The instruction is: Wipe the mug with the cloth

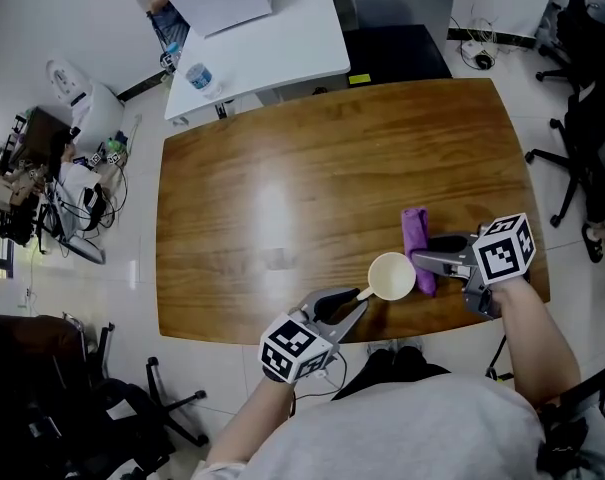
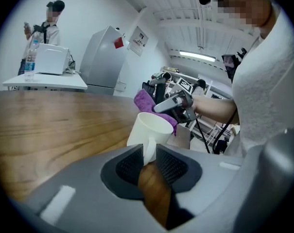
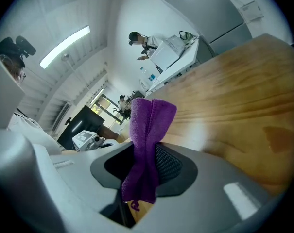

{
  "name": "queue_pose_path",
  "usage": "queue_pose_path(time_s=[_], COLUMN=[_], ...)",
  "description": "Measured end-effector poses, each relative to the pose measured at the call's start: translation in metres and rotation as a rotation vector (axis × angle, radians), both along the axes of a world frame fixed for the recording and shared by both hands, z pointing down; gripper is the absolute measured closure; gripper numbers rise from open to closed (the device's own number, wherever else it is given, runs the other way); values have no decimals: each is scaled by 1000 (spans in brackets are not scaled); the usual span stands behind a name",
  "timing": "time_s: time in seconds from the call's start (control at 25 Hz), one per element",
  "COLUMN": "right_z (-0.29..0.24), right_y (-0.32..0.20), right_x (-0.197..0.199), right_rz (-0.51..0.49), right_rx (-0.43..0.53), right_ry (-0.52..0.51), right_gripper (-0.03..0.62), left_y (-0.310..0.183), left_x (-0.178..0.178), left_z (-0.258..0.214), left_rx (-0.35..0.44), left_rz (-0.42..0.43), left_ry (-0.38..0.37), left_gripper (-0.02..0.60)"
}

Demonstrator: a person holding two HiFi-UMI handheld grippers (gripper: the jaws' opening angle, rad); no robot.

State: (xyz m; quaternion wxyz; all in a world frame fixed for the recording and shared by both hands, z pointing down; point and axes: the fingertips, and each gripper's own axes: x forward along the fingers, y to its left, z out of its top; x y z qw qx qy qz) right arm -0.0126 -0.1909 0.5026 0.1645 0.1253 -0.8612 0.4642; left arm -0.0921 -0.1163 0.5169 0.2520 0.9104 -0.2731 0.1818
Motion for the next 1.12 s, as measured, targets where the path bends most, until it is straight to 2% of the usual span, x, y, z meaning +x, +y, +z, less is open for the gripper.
queue_pose_path(time_s=[0.4, 0.56, 0.84, 0.96, 1.12], right_z=[53, 51, -2, -22, -19], right_y=[7, 9, -22, -37, -37], right_x=[-1, -2, -7, -18, -33], right_rz=[-39, -47, -7, -6, -43], right_rx=[-35, -46, 74, 124, 131], right_ry=[167, 158, 86, 51, 53], right_gripper=[467, 467, 467, 467, 467], left_y=[-9, -15, -19, -21, -24], left_x=[-10, -15, -18, -18, -17], left_z=[1, 0, 2, 1, -1], left_rx=[13, 19, 85, 79, 70], left_rz=[-1, -5, 16, 21, 16], left_ry=[-12, -12, -43, -50, -47], left_gripper=[494, 491, 492, 492, 491])
